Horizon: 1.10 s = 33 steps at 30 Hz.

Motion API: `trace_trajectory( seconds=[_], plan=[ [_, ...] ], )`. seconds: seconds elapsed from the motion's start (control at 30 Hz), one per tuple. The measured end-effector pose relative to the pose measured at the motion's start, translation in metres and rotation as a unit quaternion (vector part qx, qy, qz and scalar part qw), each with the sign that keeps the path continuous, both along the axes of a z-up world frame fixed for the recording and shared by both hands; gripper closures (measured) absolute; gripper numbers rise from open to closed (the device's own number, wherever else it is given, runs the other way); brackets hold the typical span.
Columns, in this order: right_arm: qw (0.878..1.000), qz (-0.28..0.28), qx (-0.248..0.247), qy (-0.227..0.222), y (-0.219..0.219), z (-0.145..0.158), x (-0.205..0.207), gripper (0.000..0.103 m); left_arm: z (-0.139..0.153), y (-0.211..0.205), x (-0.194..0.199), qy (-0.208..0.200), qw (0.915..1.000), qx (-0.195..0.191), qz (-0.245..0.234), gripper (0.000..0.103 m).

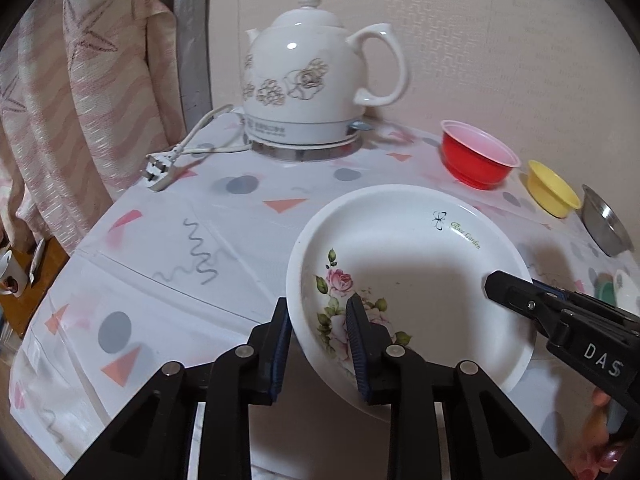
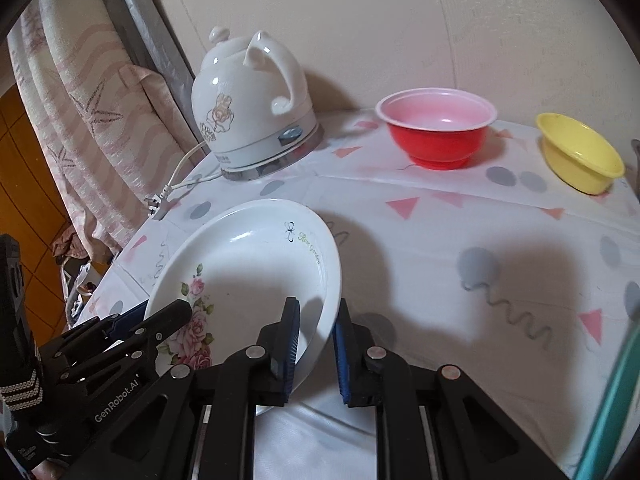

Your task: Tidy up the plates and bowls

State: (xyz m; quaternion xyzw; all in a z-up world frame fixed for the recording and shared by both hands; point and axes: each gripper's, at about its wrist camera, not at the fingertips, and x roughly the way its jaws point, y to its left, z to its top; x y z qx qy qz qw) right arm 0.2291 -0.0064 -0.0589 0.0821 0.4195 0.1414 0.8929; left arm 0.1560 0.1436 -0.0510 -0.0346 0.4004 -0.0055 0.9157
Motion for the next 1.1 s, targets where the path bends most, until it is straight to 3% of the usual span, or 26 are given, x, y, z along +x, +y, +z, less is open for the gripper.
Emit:
trace_trajectory(
  seconds=[1.1],
  plan=[
    [0.995, -0.083, 0.016, -0.053, -0.098, 0.047, -0.082, 0.087, 0.031, -0.099, -0.035, -0.036, 0.9953, -0.03, -0.084, 0.075]
  ],
)
